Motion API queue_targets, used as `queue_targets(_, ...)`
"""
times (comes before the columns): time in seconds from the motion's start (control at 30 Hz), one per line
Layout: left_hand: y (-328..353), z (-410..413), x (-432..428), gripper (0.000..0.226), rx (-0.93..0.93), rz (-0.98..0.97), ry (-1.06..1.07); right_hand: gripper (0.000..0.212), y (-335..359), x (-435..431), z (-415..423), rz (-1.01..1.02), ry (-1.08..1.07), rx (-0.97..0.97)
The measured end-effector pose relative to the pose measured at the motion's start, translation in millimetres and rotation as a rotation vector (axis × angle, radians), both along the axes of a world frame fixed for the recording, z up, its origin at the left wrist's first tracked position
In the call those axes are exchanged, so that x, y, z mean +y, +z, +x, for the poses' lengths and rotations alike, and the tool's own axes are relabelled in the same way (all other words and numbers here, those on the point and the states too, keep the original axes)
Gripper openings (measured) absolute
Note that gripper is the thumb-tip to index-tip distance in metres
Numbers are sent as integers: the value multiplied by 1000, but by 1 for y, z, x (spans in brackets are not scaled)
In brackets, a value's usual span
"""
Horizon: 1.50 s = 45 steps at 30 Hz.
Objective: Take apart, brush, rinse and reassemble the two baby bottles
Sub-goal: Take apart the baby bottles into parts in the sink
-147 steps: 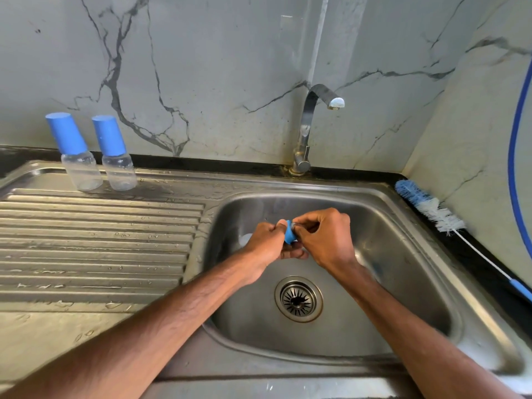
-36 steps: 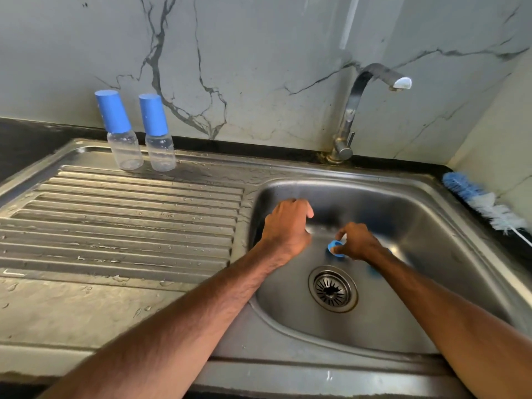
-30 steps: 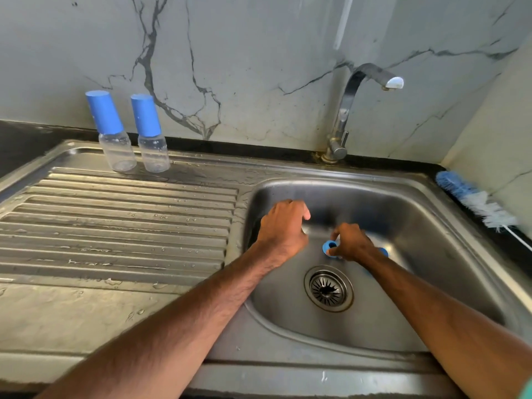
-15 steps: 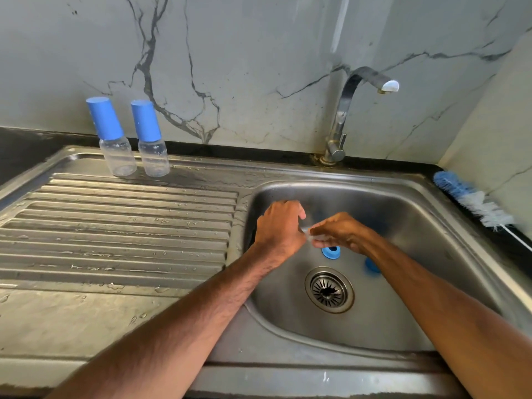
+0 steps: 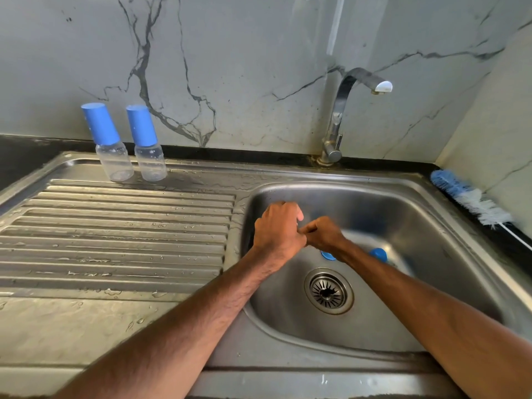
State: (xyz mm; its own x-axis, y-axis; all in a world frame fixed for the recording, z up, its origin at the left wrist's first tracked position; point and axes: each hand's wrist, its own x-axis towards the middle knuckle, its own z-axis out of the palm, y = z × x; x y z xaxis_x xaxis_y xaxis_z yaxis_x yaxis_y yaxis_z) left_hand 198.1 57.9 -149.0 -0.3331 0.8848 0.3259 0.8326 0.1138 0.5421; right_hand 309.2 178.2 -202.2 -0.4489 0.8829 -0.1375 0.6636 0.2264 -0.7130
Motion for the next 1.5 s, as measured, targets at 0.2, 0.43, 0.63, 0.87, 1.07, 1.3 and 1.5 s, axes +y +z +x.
queue_targets(0.2, -1, -2, 0, 28, -7, 15, 25, 20, -8, -2, -8, 205, 77, -198)
queue_targets(0.43, -3, -2, 2, 28, -3, -2, 25, 10, -21, -3, -13, 249, 150, -295)
queue_targets(0.63, -4, -3, 2, 28, 6, 13, 20, 22, -7, 5, -5, 262, 118, -194)
queue_targets(0.87, -6, -3, 1, 20, 0, 15, 12, 11, 24, 6, 19, 227, 80, -270)
queue_targets(1.07, -1, -8, 0, 21, 18, -15, -4, 7, 57, -29, 36, 25, 51, 28)
queue_targets(1.3, 24, -17, -3, 20, 13, 42, -30, 13, 81, -80, 13, -64, -13, 288)
queue_targets(1.5, 55, -50, -19, 15, -33, 253, 74, 15, 90, -105, -39, -26, -109, 519)
